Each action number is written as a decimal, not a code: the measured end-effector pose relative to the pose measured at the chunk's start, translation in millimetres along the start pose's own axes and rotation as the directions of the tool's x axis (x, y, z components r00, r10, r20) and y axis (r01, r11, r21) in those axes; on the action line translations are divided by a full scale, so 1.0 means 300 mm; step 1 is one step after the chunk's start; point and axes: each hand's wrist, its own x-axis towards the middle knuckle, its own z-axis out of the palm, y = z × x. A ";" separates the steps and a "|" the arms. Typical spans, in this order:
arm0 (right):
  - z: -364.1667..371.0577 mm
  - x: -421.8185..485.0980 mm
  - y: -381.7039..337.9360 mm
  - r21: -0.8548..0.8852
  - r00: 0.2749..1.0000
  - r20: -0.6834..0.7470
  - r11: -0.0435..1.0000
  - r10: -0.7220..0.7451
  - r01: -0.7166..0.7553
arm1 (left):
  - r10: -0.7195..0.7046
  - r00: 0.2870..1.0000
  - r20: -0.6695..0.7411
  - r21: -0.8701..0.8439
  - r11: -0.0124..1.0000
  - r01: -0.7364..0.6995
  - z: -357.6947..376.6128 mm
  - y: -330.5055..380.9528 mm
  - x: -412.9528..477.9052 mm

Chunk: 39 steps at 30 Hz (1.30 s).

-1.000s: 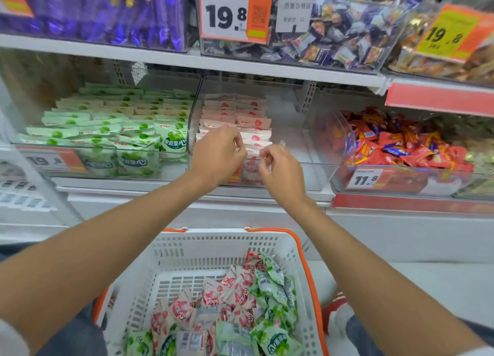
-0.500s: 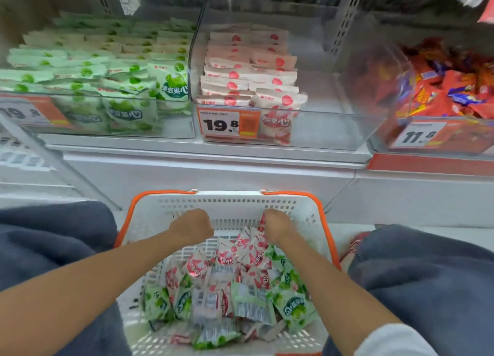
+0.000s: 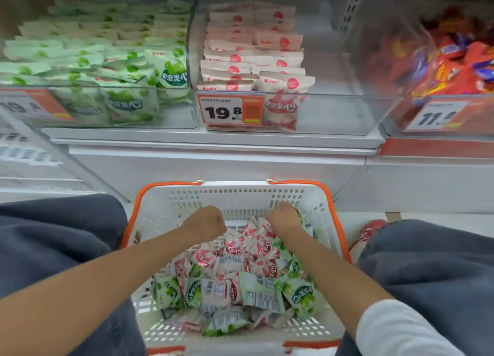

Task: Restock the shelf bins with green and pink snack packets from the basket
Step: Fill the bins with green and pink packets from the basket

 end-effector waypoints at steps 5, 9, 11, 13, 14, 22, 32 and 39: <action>-0.173 -0.064 0.009 0.376 0.954 -0.285 0.926 0.096 0.019 | -0.080 0.996 0.044 -0.146 0.986 0.085 -0.031 0.041 -0.031; -0.333 -0.131 0.022 0.916 0.906 -0.259 0.382 0.335 0.121 | -0.136 0.930 0.342 -0.737 0.575 0.355 -0.092 0.085 -0.118; -0.391 -0.188 0.039 0.979 0.916 -0.204 0.061 0.345 0.195 | 0.029 0.934 0.355 -0.895 0.297 0.331 -0.124 0.095 -0.148; -0.414 -0.226 0.054 0.979 0.944 -0.142 -0.097 0.299 0.178 | 0.045 0.973 0.228 -0.968 0.116 0.221 -0.143 0.109 -0.159; -0.415 -0.239 0.061 0.984 0.950 -0.129 -0.083 0.284 0.158 | -0.006 0.991 0.134 -0.979 0.151 0.133 -0.152 0.119 -0.164; -0.624 -0.360 0.141 0.855 0.915 -0.393 0.400 0.085 0.330 | 0.402 0.833 -0.379 0.166 0.915 -0.367 -0.405 0.246 -0.247; -1.026 -0.418 0.431 0.752 0.780 -0.592 0.488 0.202 0.444 | 0.424 0.690 -0.586 -0.179 0.763 -0.621 -0.720 0.468 -0.252; -1.149 -0.404 0.524 0.639 0.732 -0.654 0.659 0.193 0.397 | 0.451 0.746 -0.491 -0.164 0.793 -0.587 -0.827 0.486 -0.130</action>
